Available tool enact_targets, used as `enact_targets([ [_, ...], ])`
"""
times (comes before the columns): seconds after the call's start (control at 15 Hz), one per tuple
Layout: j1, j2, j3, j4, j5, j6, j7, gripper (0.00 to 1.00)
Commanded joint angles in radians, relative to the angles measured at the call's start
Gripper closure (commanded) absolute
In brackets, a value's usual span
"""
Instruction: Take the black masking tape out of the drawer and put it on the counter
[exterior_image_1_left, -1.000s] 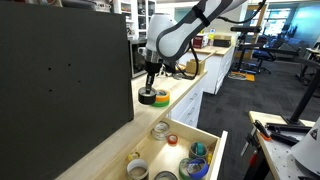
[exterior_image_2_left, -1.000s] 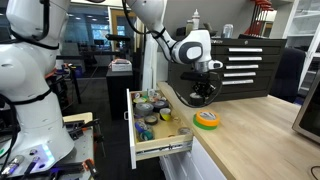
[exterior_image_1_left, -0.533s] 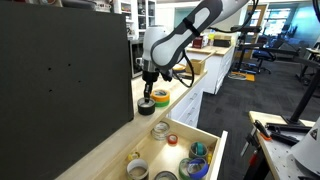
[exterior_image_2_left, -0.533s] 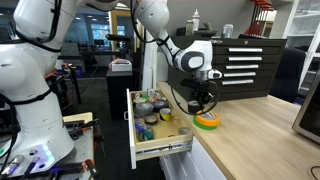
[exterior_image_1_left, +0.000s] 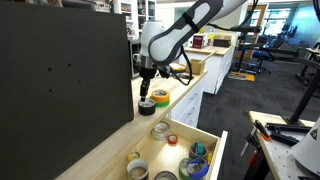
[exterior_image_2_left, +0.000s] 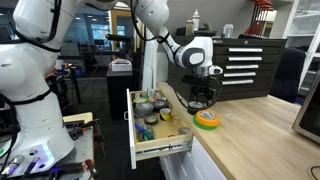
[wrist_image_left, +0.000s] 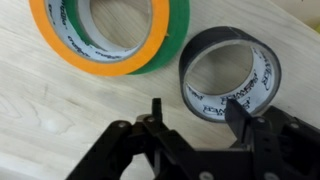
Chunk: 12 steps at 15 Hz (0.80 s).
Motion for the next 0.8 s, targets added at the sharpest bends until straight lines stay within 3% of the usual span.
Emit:
enact_targets([
  [0.0,-0.011,-0.088,0.022,-0.032,0.018,-0.093,-0.017,0.02],
  [0.47,0.000,-0.226,0.012,-0.076,0.016,-0.279,-0.019,0.00],
  [0.53,0.009,-0.151,0.006,-0.016,0.006,-0.235,-0.007,0.00],
  [0.73,0.011,-0.189,0.004,-0.035,0.006,-0.265,-0.008,0.00],
])
